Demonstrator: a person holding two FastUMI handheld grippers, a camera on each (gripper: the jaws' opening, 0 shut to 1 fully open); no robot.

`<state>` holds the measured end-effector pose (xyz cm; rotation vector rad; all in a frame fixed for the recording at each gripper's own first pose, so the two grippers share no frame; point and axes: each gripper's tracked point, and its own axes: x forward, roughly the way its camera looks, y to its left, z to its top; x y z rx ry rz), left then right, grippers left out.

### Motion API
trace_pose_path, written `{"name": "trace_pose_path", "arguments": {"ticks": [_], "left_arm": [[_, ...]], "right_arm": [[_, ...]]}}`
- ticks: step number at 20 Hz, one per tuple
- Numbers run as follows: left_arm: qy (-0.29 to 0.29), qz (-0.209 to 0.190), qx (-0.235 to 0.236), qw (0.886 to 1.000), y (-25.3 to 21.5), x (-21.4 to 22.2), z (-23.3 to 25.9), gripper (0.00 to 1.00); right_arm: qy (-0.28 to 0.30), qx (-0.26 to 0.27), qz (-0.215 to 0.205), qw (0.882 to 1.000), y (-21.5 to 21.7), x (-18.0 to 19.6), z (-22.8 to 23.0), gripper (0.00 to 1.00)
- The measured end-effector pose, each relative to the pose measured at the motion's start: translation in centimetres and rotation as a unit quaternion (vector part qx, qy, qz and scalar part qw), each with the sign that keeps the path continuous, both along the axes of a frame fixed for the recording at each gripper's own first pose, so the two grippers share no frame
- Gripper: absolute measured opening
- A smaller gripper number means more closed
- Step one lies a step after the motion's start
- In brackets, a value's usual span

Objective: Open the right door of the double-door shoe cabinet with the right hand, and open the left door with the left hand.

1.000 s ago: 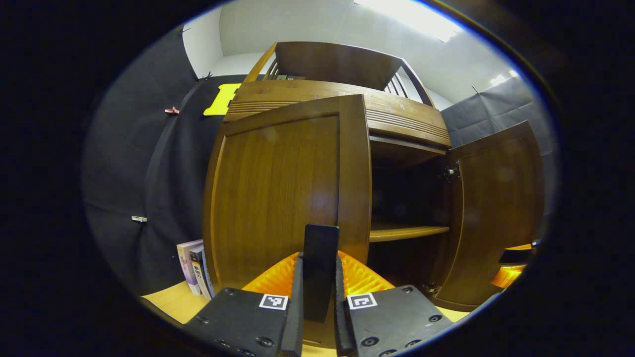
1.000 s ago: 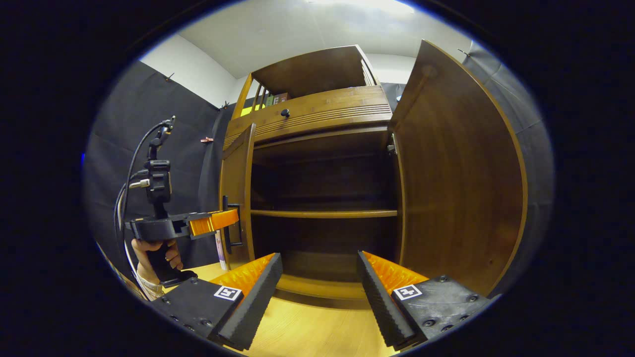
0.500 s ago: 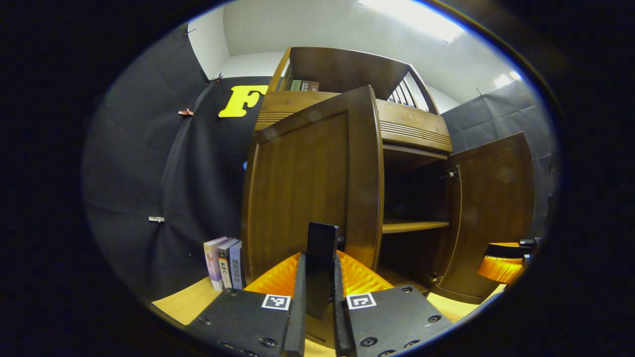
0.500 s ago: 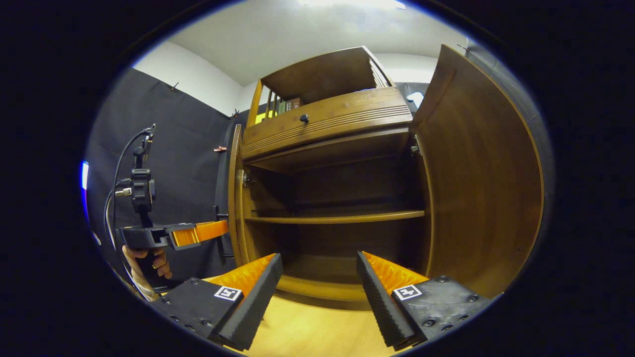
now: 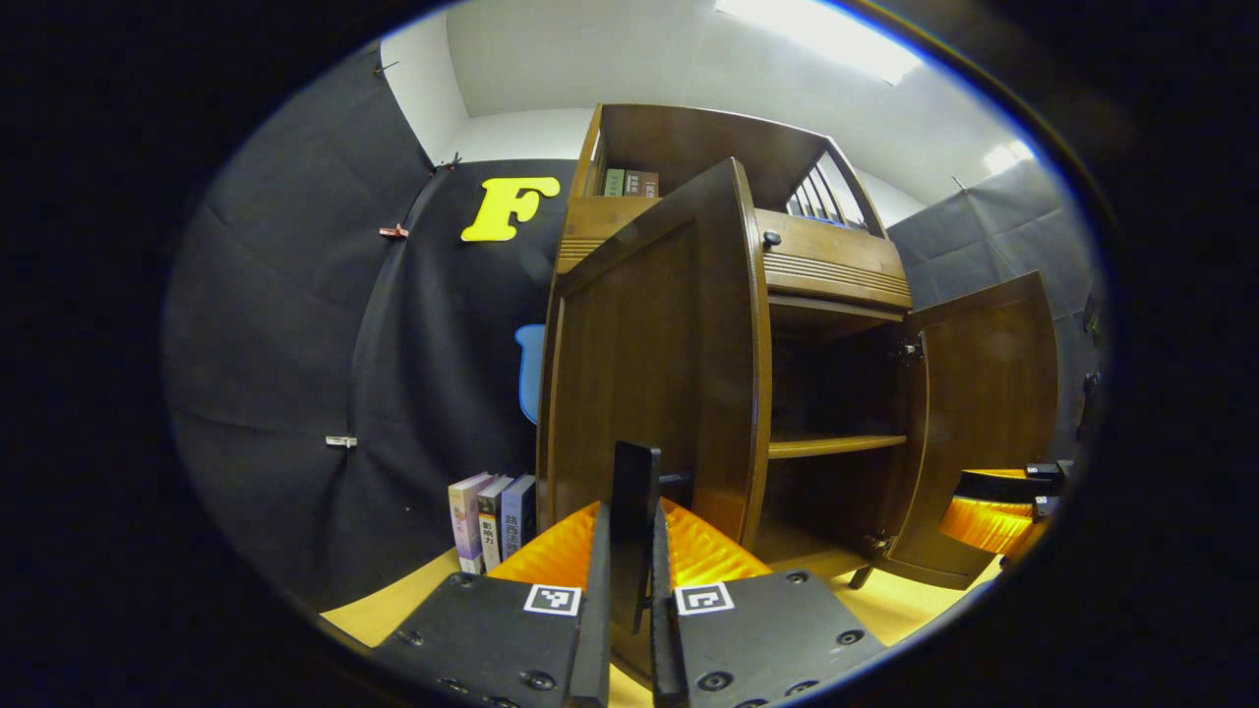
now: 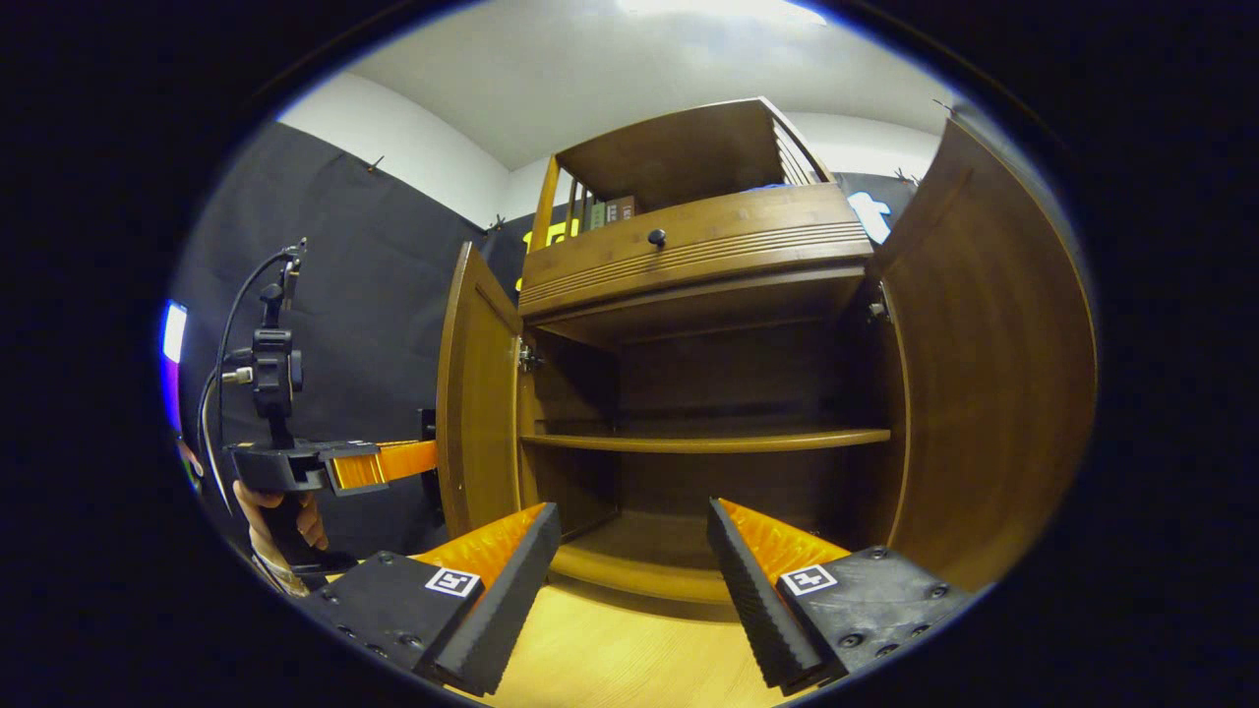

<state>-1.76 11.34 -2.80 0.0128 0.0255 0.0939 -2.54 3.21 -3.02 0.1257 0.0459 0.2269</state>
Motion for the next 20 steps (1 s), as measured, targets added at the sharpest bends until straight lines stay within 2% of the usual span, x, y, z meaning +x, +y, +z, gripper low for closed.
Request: {"name": "trace_pose_path", "arguments": {"ticks": [3,7,11,12,13,16,17,20], "left_arm": [[-0.001,0.018,0.013,1.0,1.5,-0.8,0.3,0.19],[-0.009,0.051,0.023,0.998,4.5,-2.2,0.8,0.1],[0.002,0.087,0.029,0.996,7.5,-3.3,0.4,0.07],[0.002,0.092,0.031,0.995,8.1,-3.5,0.5,0.03],[0.002,0.087,0.027,0.996,8.1,-3.6,0.6,0.07],[0.007,0.104,0.032,0.994,9.5,-5.2,0.7,0.02],[0.009,0.108,0.037,0.993,9.8,-5.9,1.0,0.05],[0.001,0.073,0.04,0.997,7.0,-8.2,2.5,0.03]], "right_arm": [[-0.002,-0.001,0.013,1.0,1.6,1.0,0.0,0.95],[0.0,0.003,0.025,1.0,3.6,0.9,-0.3,0.95],[-0.002,-0.005,0.04,0.999,5.7,1.3,-0.3,0.95],[-0.004,-0.006,0.044,0.999,6.2,1.4,-0.2,0.95],[-0.005,-0.006,0.048,0.999,6.7,1.4,-0.1,0.95],[-0.007,-0.007,0.058,0.998,8.0,1.3,-0.1,0.95],[-0.008,-0.01,0.059,0.998,8.1,1.2,-0.1,0.95],[-0.011,-0.018,0.053,0.998,8.1,0.7,-0.2,0.95]]}}
